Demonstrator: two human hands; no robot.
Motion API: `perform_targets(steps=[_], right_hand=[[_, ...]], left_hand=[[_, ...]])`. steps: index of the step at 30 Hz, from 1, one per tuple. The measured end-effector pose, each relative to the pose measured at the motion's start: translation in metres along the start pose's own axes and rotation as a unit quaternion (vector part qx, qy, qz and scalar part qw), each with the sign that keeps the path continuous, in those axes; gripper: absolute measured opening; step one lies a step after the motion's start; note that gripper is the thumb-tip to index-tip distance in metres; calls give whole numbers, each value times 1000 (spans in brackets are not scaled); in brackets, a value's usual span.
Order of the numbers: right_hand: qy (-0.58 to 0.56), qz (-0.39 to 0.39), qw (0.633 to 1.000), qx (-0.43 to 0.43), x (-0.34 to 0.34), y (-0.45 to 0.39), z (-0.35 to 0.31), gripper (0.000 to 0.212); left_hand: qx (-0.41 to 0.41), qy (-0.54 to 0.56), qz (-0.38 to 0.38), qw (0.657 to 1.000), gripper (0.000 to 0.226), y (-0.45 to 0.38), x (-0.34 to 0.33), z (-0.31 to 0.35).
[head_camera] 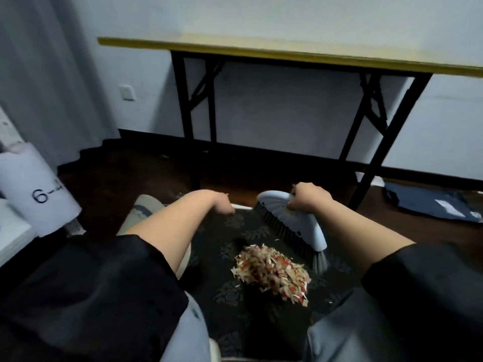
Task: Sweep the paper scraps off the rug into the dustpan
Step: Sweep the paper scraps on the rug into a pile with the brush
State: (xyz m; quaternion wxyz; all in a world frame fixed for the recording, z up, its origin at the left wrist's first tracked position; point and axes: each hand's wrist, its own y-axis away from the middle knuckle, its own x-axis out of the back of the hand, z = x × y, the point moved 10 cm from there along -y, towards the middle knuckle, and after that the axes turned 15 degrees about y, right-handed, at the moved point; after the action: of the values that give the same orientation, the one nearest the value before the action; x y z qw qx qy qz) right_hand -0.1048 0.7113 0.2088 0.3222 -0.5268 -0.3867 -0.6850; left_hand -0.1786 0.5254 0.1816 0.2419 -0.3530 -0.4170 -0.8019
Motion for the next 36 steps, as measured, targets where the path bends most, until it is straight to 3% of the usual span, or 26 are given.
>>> perform_targets(steps=[7, 11, 16, 20, 31, 36], right_hand=[[-26, 122, 992, 18, 35, 19, -61, 29], [-48, 149, 987, 40, 31, 22, -100, 41], [-56, 192, 975, 94, 30, 20, -161, 41], [-48, 179, 973, 139, 21, 18, -208, 39], [-46, 147, 953, 261, 2, 40, -347, 39], [-36, 132, 945, 298, -9, 52, -394, 34]], left_hand=[[62, 58, 84, 993, 42, 45, 33, -64], [114, 60, 142, 981, 45, 54, 38, -117], [175, 113, 168, 963, 52, 65, 36, -194], [210, 164, 155, 951, 59, 77, 27, -242], [282, 230, 233, 902, 39, 135, 21, -350], [337, 254, 261, 868, 44, 177, 10, -407]])
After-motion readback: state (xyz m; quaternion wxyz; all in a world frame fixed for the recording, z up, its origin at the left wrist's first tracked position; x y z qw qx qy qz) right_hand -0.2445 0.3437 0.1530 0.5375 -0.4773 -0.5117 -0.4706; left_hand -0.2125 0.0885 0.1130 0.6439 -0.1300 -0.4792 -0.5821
